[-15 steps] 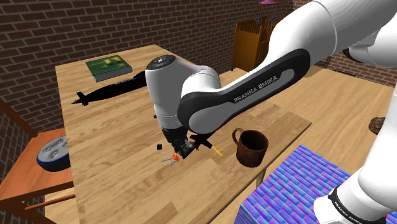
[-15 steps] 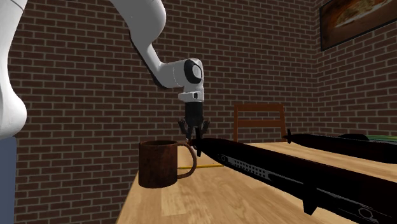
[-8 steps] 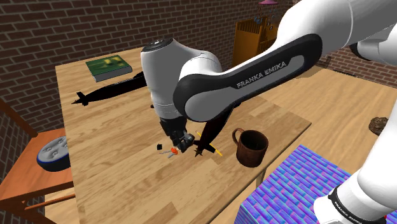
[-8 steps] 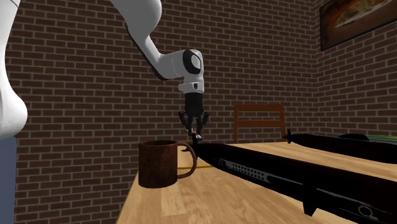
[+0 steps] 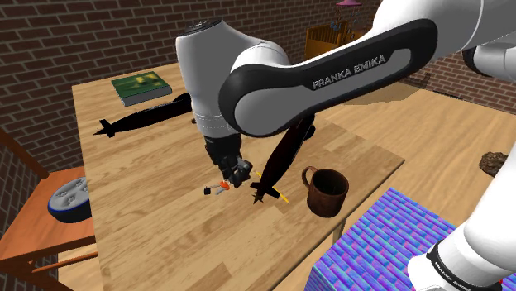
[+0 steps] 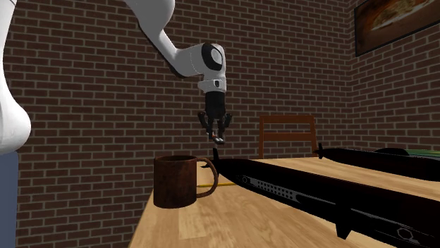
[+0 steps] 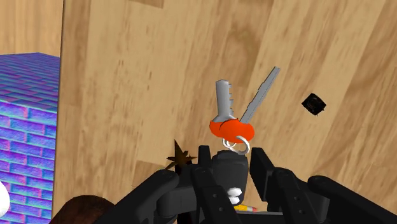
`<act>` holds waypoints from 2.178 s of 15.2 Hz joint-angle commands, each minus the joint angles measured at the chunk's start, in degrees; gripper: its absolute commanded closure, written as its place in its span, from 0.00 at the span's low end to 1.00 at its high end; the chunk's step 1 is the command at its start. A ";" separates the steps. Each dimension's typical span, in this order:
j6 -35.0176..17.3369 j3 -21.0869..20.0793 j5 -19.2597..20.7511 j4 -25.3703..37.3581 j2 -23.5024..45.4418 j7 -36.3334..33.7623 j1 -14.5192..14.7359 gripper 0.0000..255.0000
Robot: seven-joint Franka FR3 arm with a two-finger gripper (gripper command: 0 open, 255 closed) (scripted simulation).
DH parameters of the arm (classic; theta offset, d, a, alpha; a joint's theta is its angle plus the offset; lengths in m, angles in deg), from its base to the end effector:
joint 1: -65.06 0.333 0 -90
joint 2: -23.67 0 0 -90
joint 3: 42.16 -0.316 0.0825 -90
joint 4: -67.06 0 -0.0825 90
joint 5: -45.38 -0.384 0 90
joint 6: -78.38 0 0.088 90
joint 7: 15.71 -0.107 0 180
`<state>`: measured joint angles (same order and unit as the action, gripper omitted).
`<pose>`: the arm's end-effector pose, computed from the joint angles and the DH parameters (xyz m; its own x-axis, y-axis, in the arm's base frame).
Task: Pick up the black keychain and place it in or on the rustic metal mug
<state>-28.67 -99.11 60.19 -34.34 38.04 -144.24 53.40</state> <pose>0.4624 0.3848 0.4698 0.1864 -0.9813 0.0476 -0.9825 -0.1865 0.0039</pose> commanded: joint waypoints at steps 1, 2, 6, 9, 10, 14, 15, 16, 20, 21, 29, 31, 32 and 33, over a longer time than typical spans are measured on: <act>1.46 -0.23 -0.50 1.20 -0.47 0.32 -0.08 1.00; 2.16 -0.31 -0.68 1.83 -0.63 0.46 -0.09 1.00; 5.06 -0.56 -1.23 4.52 -1.09 0.94 -0.04 1.00; 3.60 -1.64 -7.33 -0.68 -8.44 5.93 -5.35 1.00; 2.86 -1.61 -10.75 -3.33 -12.43 8.89 -7.55 1.00; 2.12 4.13 -22.74 -12.63 -27.14 20.71 -9.65 1.00; 2.29 6.22 -24.67 -14.71 -30.01 23.09 -9.06 1.00; 2.53 8.19 -26.28 -16.70 -32.66 25.29 -8.49 1.00; 3.84 15.64 -30.10 -24.05 -41.51 32.66 -5.96 1.00; 4.24 17.34 -30.60 -25.73 -43.45 34.28 -5.43 1.00; 6.32 26.86 -31.11 -35.77 -54.23 43.43 -3.30 1.00; 4.81 26.44 -31.43 -37.23 -54.18 43.45 -3.17 1.00; 4.04 26.23 -31.59 -37.94 -54.13 43.46 -3.12 1.00; 3.27 26.01 -31.76 -38.64 -54.07 43.46 -3.06 1.00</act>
<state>-24.70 -72.95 28.61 -72.21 -15.94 -100.81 50.24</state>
